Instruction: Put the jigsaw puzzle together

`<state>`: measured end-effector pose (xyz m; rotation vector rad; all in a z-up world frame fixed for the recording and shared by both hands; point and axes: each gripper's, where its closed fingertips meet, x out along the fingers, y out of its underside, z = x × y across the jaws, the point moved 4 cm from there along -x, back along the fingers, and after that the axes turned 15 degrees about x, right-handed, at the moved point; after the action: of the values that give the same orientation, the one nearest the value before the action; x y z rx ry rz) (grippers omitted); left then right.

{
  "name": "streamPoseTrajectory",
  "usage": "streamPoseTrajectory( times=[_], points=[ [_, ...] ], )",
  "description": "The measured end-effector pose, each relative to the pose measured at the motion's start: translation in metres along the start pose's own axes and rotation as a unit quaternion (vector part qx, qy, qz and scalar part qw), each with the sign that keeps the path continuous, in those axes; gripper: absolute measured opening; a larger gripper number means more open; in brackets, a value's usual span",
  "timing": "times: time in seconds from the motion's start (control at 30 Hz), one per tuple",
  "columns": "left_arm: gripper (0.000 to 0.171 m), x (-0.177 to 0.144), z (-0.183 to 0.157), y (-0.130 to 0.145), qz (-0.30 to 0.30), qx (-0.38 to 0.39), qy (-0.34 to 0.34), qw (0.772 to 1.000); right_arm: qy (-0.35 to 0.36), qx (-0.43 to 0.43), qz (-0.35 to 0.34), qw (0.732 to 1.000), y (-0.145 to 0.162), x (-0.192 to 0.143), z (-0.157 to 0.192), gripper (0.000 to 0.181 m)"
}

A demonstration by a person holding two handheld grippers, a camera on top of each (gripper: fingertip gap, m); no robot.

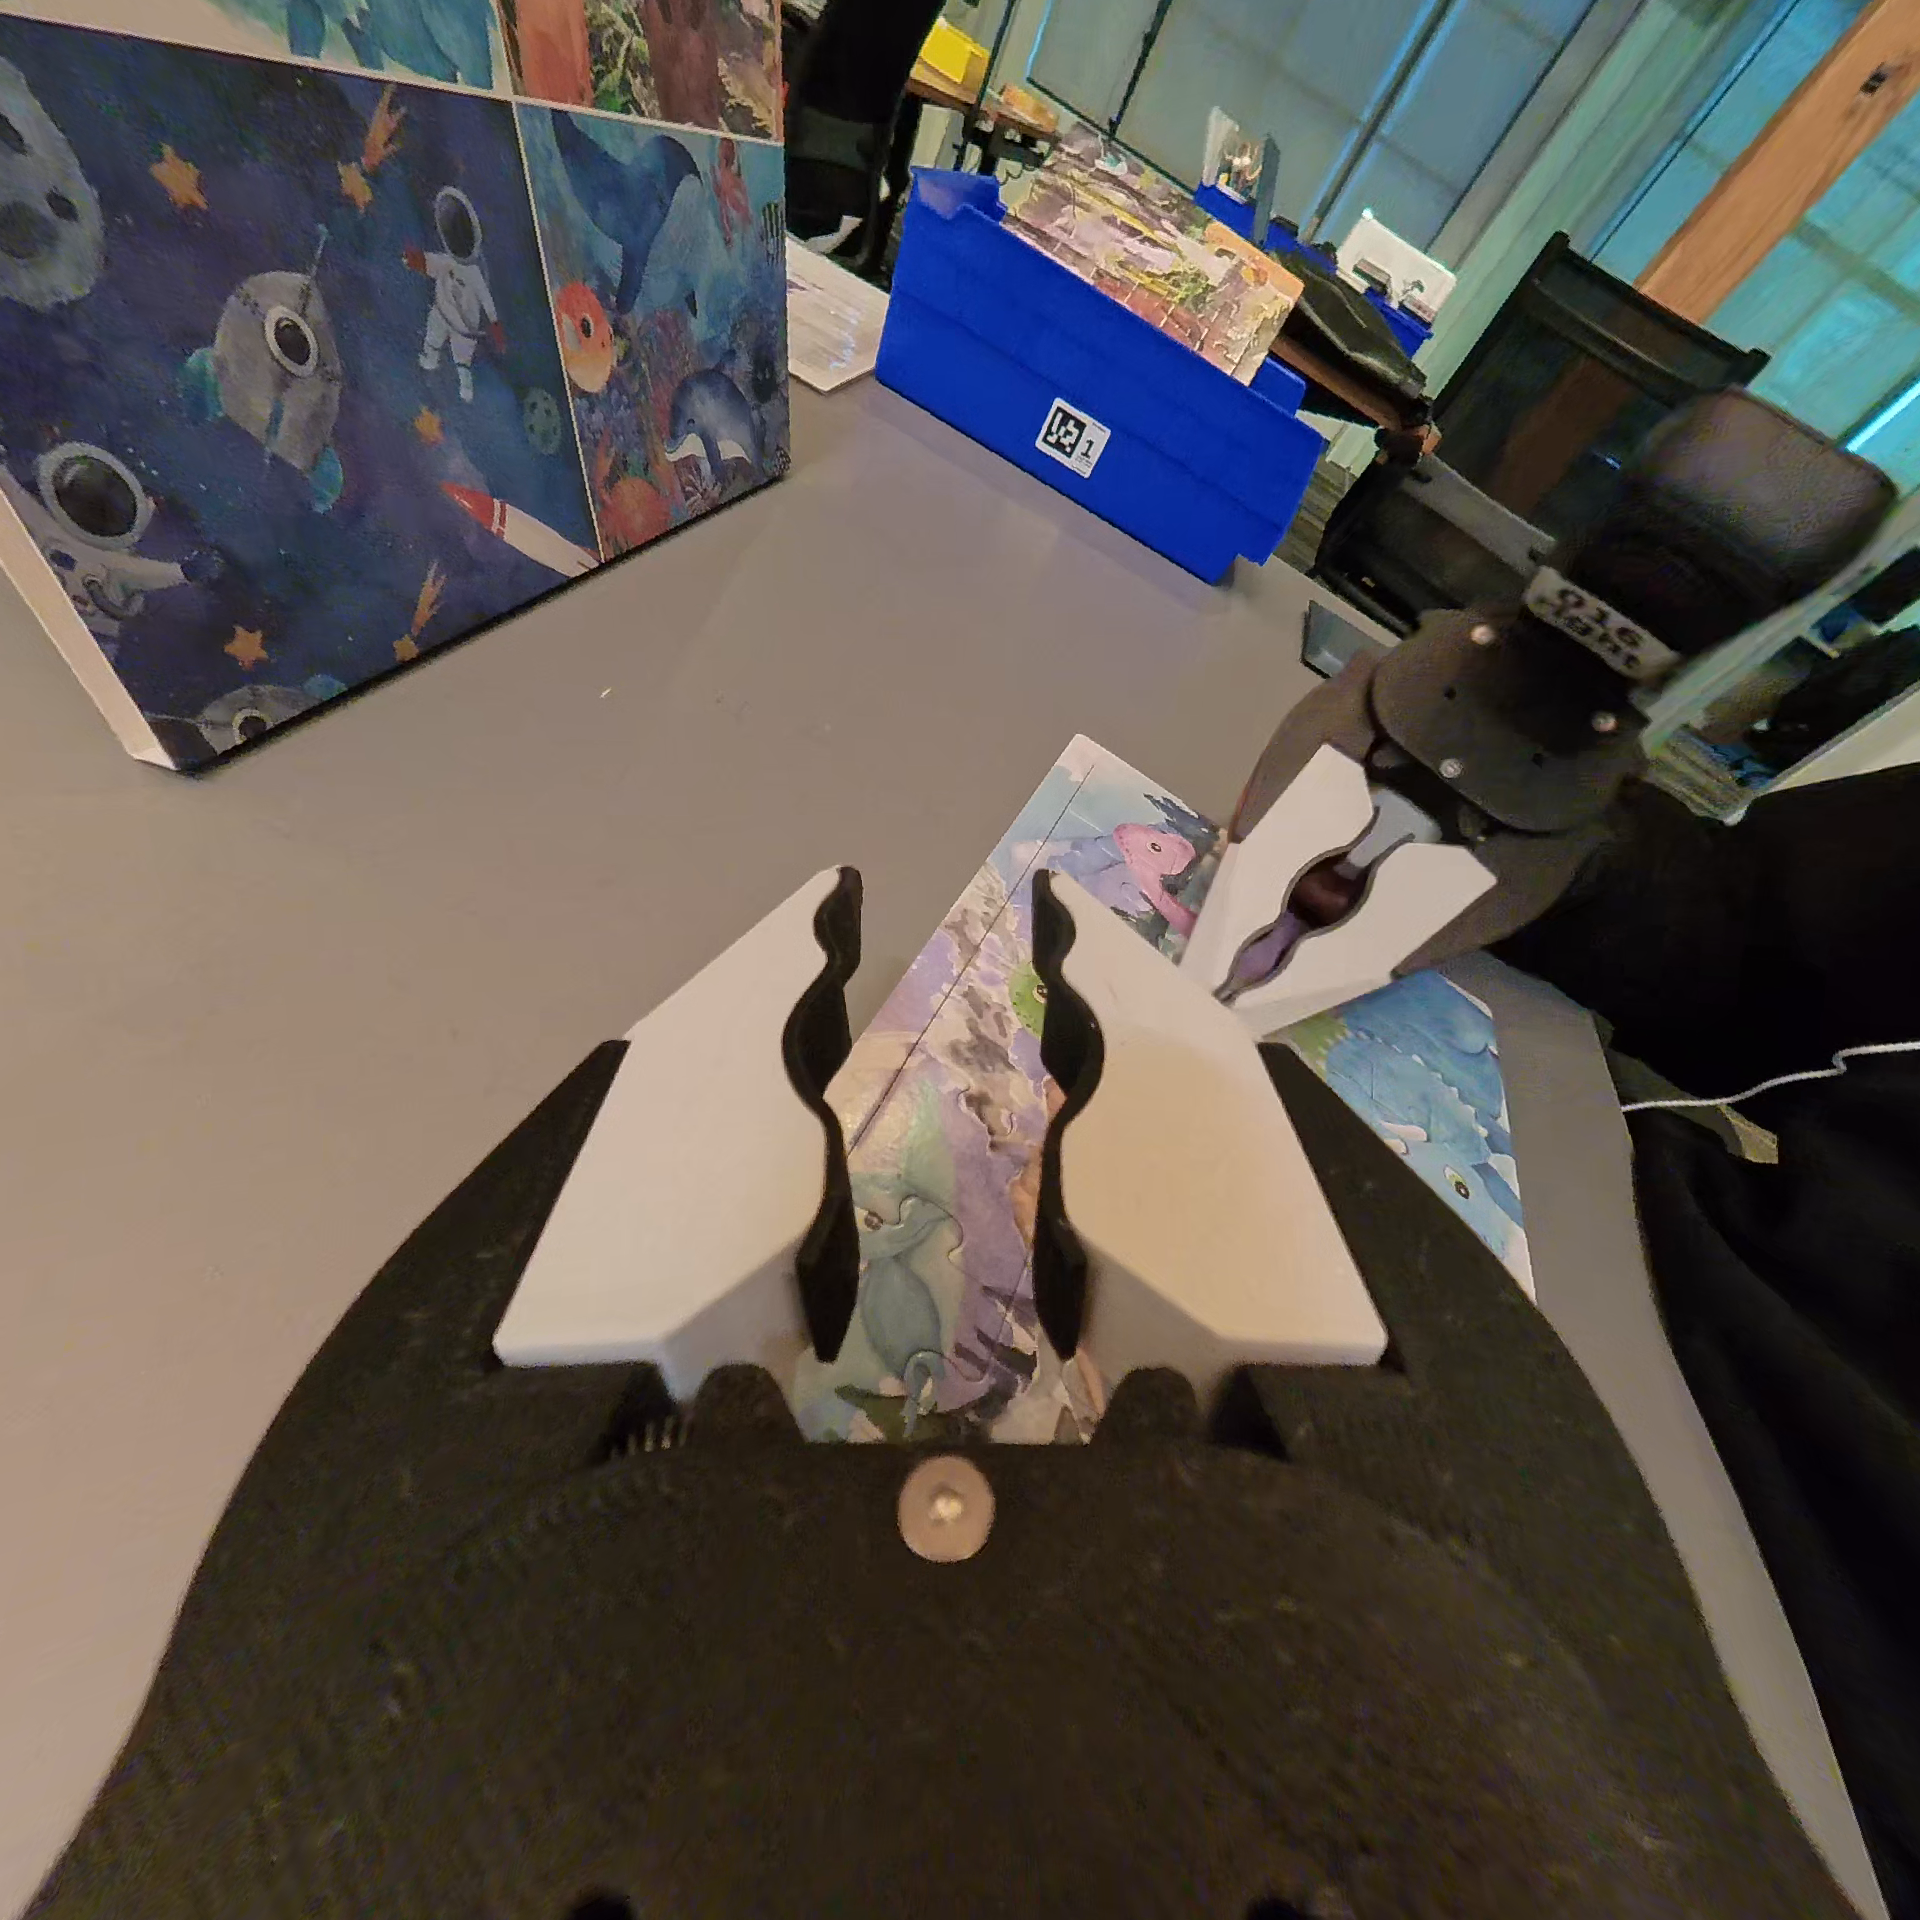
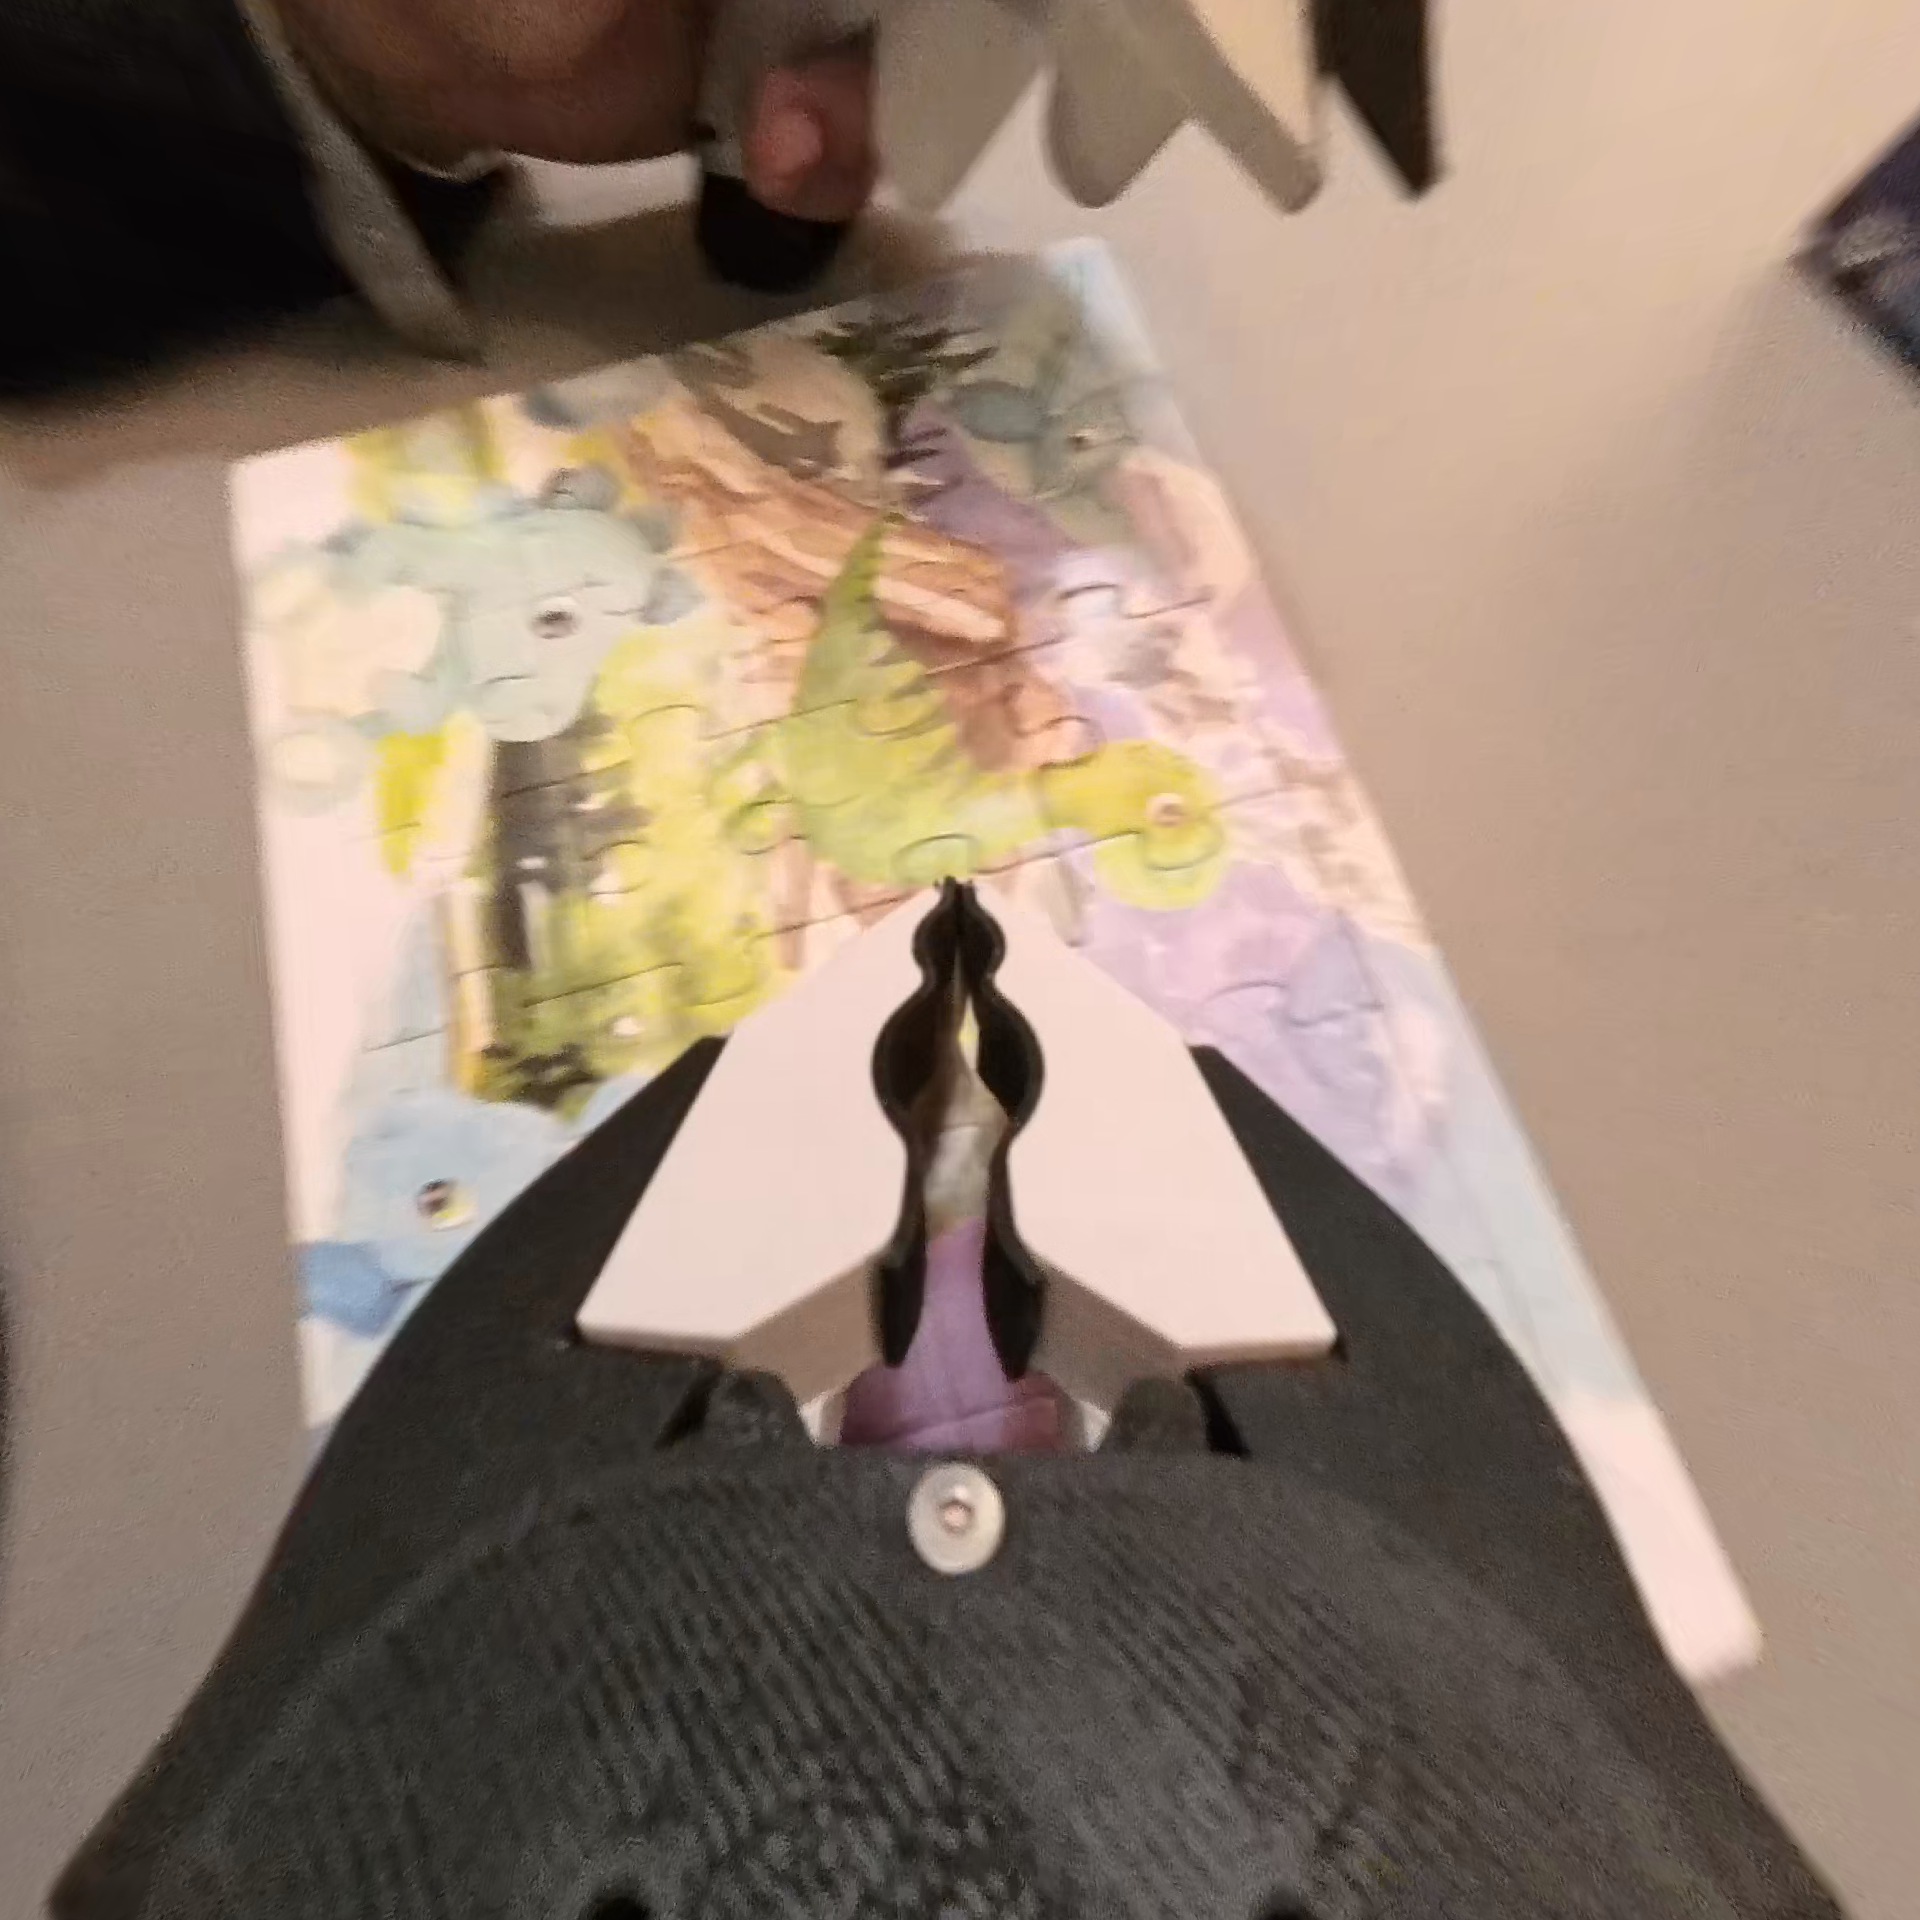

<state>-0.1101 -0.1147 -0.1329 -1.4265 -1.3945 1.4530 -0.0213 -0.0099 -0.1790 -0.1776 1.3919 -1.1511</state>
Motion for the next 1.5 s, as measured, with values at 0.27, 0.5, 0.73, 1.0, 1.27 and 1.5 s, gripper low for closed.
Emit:
streamPoseTrajectory(
  times=[0.27, 0.5, 0.73, 1.0, 1.27, 1.5],
  points=[
    [0.031, 0.0, 0.0, 0.0, -0.002, -0.002, 0.0, 1.0, -0.053, -0.096, 0.016, 0.994, 0.009, 0.002, 0.031, 0.0],
    [0.031, 0.001, -0.001, 0.0, 0.004, 0.007, -0.002, 1.0, -0.195, -0.106, 0.083, 0.971, 0.03, -0.004, 0.066, 0.0],
    [0.018, -0.002, -0.004, -0.003, 0.007, 0.048, -0.014, 0.999, 0.022, -0.023, -0.013, 0.999, 0.006, -0.017, -0.03, 0.0],
    [0.008, -0.006, -0.002, -0.001, 0.044, 0.095, -0.041, 0.994, 0.083, -0.01, -0.027, 0.996, 0.006, -0.026, -0.054, 0.0],
    [0.002, 0.005, -0.012, 0.014, 0.114, 0.134, -0.026, 0.984, 0.162, 0.022, -0.02, 0.986, 0.012, -0.047, -0.086, 0.0],
    [0.004, 0.011, -0.021, 0.018, 0.133, 0.15, -0.003, 0.98, 0.049, 0.037, -0.06, 0.996, 0.001, -0.032, -0.056, 0.0]
  ],
)
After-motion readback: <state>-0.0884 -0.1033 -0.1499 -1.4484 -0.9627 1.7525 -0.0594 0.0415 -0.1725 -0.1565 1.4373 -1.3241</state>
